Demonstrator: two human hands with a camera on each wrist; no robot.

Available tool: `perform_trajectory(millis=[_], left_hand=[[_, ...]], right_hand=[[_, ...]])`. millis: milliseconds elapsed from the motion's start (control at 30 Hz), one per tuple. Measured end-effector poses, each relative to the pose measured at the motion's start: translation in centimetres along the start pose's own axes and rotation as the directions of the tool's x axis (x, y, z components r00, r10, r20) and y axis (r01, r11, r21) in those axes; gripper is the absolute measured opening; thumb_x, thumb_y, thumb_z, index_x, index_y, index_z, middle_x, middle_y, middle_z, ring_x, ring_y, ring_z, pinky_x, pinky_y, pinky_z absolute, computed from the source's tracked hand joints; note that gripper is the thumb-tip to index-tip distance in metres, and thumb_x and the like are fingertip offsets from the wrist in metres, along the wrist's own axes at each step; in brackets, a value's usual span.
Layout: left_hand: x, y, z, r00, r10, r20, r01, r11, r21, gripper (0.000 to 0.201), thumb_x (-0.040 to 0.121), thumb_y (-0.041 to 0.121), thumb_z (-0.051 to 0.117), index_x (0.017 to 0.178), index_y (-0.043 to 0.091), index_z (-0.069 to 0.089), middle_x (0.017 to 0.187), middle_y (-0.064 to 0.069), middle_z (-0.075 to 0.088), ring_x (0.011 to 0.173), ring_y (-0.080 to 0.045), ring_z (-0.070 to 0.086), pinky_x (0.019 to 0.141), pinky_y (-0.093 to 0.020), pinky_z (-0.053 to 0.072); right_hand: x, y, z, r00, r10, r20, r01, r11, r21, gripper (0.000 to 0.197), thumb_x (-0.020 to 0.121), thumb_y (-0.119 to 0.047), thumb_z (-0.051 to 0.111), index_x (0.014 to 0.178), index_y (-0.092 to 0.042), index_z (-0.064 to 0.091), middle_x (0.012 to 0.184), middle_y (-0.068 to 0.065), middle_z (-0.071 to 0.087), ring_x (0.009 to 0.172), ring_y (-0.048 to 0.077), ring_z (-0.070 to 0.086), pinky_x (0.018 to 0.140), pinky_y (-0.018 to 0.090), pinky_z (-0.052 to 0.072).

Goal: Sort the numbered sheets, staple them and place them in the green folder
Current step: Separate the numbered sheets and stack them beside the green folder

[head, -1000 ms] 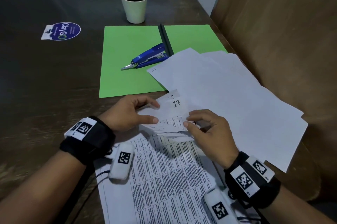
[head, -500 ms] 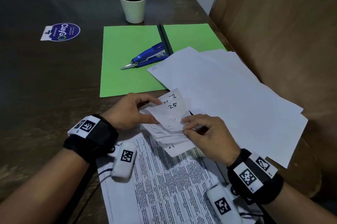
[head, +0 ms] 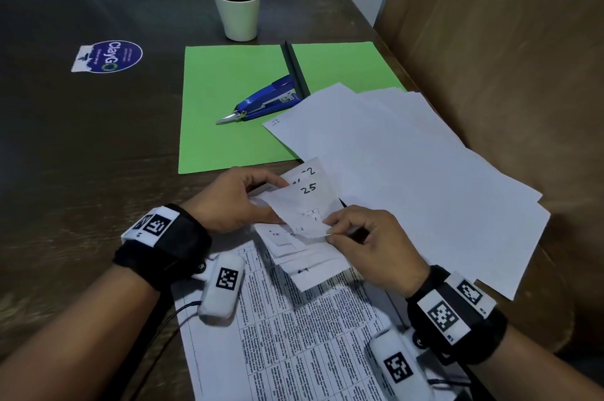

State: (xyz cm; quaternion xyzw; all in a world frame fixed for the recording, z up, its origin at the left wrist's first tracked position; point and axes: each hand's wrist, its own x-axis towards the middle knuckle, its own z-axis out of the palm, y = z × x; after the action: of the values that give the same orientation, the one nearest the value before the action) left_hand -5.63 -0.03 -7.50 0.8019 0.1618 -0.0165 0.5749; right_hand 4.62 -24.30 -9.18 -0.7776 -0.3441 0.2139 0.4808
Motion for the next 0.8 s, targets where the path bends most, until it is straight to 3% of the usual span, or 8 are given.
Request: perform_trajectory(millis=[167,233,300,367,433,533,633,800], left_hand=[[-0.5,0.7,0.0,0.999,-0.012,0.042,0.015,0.996,-0.093,0.057,0.063,0.070,0.076,0.099,0.026,0.079,0.104,0.010,0.077,0.098,-0.005,0.071,0.091,-0.029,0.051],[-0.3,0.7,0.1,1.000,-0.025,-0.004,0.024,0.998,-0.066,0.052,0.078,0.066,0.057,0.088,0.020,0.080,0.093,0.015,0.077,0.091,0.006,0.069,0.088,-0.023,0.046],[0.1,0.4,0.3,0.999,-0.014,-0.044,0.011,0.998,-0.065,0.052,0.084,0.054,0.057,0.079,0.008,0.080,0.084,0.006,0.077,0.086,-0.001,0.070,0.088,-0.025,0.049],[0.2,0.1,0.4,0.998,0.040,-0.050,-0.044,0.996,-0.082,0.040,0.082,0.036,0.071,0.080,-0.004,0.076,0.079,-0.010,0.073,0.075,-0.004,0.068,0.080,-0.018,0.049],[0.2,-0.1,0.3,0.997,0.060,-0.055,-0.061,0.998,-0.005,0.015,0.078,0.017,0.082,0.088,0.006,0.077,0.087,0.001,0.076,0.078,-0.003,0.068,0.079,-0.016,0.050],[0.2,-0.2,0.2,0.998,0.056,-0.014,-0.057,0.998,-0.023,0.042,0.079,0.001,0.081,0.113,0.023,0.073,0.110,0.015,0.075,0.099,-0.002,0.071,0.086,-0.019,0.056],[0.4,-0.2,0.3,0.999,0.048,-0.022,-0.048,0.998,-0.031,0.056,0.078,0.002,0.082,0.126,0.026,0.068,0.122,0.018,0.069,0.111,0.001,0.066,0.095,-0.019,0.054],[0.5,-0.2,0.3,0.995,0.079,-0.067,-0.081,0.997,-0.021,0.009,0.076,0.018,0.082,0.084,0.014,0.081,0.089,-0.002,0.079,0.081,-0.015,0.072,0.082,-0.031,0.054]], right_hand=[[-0.2,-0.9,0.1,0.999,-0.029,-0.039,0.032,0.996,0.083,0.035,0.084,-0.027,0.079,0.057,-0.011,0.064,0.079,-0.002,0.071,0.065,0.026,0.060,0.061,0.026,0.048],[-0.2,-1.3,0.1,1.000,0.002,-0.029,0.002,0.991,0.131,0.044,0.086,-0.049,0.071,0.061,-0.013,0.069,0.075,0.008,0.071,0.065,0.031,0.062,0.063,0.036,0.053],[-0.1,-1.4,0.0,0.998,0.043,-0.035,-0.036,0.986,0.161,0.043,0.089,-0.053,0.065,0.075,-0.014,0.077,0.077,0.010,0.073,0.069,0.035,0.067,0.066,0.049,0.057],[0.0,-1.3,-0.3,0.997,0.043,-0.072,-0.034,0.992,0.118,0.021,0.090,-0.035,0.071,0.081,-0.017,0.075,0.072,-0.002,0.072,0.063,0.015,0.064,0.060,0.036,0.052],[0.0,-1.1,-0.3,0.994,0.080,-0.077,-0.069,0.989,0.134,0.010,0.086,-0.021,0.077,0.094,-0.020,0.071,0.069,-0.002,0.068,0.059,0.004,0.056,0.061,0.022,0.046],[0.0,-0.8,-0.2,0.992,0.116,-0.041,-0.111,0.988,0.111,0.029,0.083,-0.015,0.080,0.110,-0.021,0.070,0.074,0.006,0.064,0.062,0.005,0.054,0.064,0.017,0.047],[0.0,-0.6,0.0,0.991,0.128,-0.036,-0.125,0.988,0.090,0.031,0.082,-0.019,0.081,0.111,-0.021,0.072,0.075,0.001,0.063,0.066,0.007,0.055,0.068,0.020,0.050],[0.0,-0.5,0.0,0.994,0.103,-0.037,-0.100,0.992,0.072,0.026,0.082,-0.020,0.081,0.106,-0.023,0.074,0.074,-0.003,0.063,0.064,0.007,0.055,0.067,0.024,0.049]])
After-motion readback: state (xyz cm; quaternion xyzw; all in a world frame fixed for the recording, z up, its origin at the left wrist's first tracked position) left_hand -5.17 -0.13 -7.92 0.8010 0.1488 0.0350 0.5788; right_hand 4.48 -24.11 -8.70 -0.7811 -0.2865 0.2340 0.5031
